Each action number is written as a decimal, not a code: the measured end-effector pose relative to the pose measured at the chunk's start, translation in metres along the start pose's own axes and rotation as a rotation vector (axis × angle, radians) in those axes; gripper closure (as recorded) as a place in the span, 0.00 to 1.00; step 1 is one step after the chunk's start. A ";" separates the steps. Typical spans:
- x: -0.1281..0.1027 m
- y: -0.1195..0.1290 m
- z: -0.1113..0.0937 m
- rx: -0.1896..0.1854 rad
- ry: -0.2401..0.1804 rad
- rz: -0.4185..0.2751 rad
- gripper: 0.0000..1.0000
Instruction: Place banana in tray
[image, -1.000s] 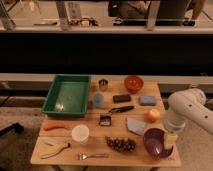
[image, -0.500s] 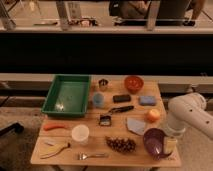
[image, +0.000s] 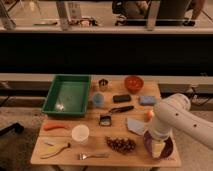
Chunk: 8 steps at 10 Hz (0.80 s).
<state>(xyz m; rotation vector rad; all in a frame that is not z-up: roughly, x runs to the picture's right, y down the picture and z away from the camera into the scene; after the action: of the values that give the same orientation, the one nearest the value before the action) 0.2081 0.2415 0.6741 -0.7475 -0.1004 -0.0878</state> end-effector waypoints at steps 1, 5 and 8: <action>-0.018 0.000 -0.001 0.003 -0.007 -0.037 0.20; -0.094 -0.015 -0.004 0.033 -0.013 -0.162 0.20; -0.149 -0.031 -0.006 0.069 -0.011 -0.236 0.20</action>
<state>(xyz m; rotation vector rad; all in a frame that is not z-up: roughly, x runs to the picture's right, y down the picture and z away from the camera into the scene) 0.0575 0.2210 0.6724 -0.6646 -0.2015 -0.3037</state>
